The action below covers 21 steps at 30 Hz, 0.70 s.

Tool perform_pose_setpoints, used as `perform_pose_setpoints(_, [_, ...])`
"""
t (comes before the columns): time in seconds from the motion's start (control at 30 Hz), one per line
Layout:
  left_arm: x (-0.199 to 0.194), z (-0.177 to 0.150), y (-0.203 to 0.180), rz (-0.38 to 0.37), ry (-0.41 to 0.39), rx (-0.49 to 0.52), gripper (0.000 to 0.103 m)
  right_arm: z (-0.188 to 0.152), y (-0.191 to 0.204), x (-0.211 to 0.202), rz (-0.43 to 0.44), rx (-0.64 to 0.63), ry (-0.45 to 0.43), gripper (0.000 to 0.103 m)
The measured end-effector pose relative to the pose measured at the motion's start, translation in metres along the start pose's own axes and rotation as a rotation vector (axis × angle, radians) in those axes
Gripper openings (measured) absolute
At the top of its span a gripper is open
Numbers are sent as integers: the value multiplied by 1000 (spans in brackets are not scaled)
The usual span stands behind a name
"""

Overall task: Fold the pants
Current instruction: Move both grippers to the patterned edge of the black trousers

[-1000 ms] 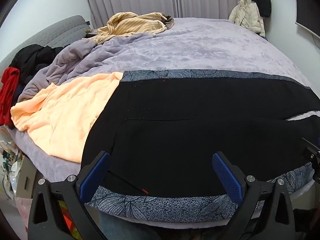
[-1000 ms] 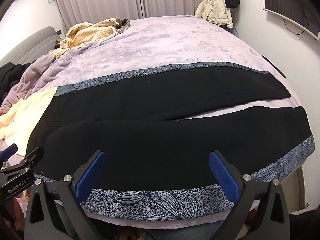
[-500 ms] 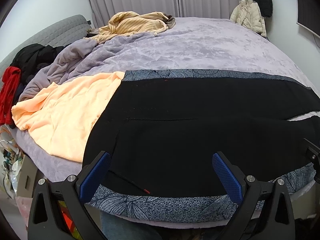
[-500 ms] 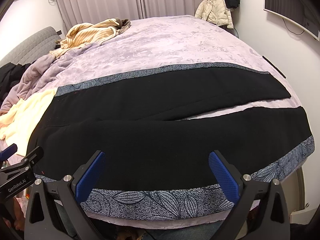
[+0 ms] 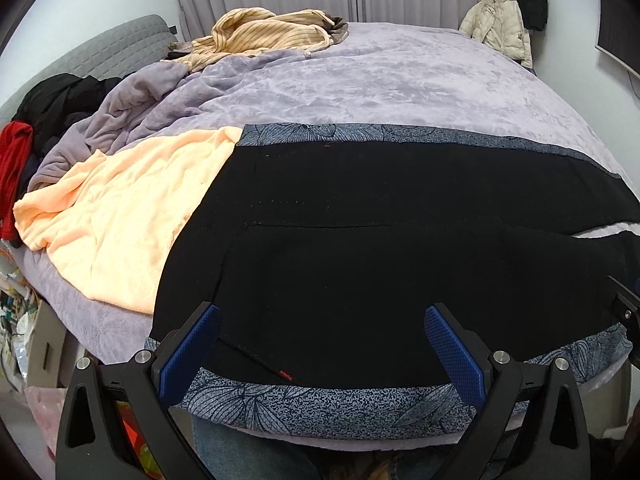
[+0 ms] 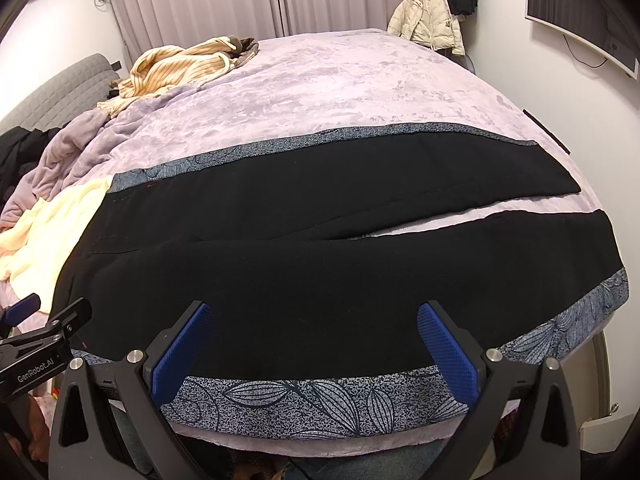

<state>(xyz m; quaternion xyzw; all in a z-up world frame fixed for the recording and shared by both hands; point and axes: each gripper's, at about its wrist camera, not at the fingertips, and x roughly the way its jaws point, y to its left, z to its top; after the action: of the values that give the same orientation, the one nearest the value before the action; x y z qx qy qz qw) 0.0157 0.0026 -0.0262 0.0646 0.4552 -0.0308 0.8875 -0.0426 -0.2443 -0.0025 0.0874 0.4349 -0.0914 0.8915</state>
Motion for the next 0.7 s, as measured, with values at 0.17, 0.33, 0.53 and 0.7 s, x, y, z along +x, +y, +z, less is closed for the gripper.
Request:
perform_pose_setpoints(0.17, [4, 3, 2, -2, 7, -4, 102, 0, 0, 1, 1, 1, 2, 103])
perform_pose_setpoints(0.33, [6, 3, 1, 1, 13, -3, 102, -1, -1, 2, 2, 4, 6, 103])
perform_pose_setpoints(0.53, [7, -1, 3, -2, 7, 0, 102, -2, -3, 5, 1, 6, 12, 103])
perform_pose_setpoints(0.7, [4, -3, 6, -34, -3, 6, 102, -3, -3, 2, 20, 7, -6, 103])
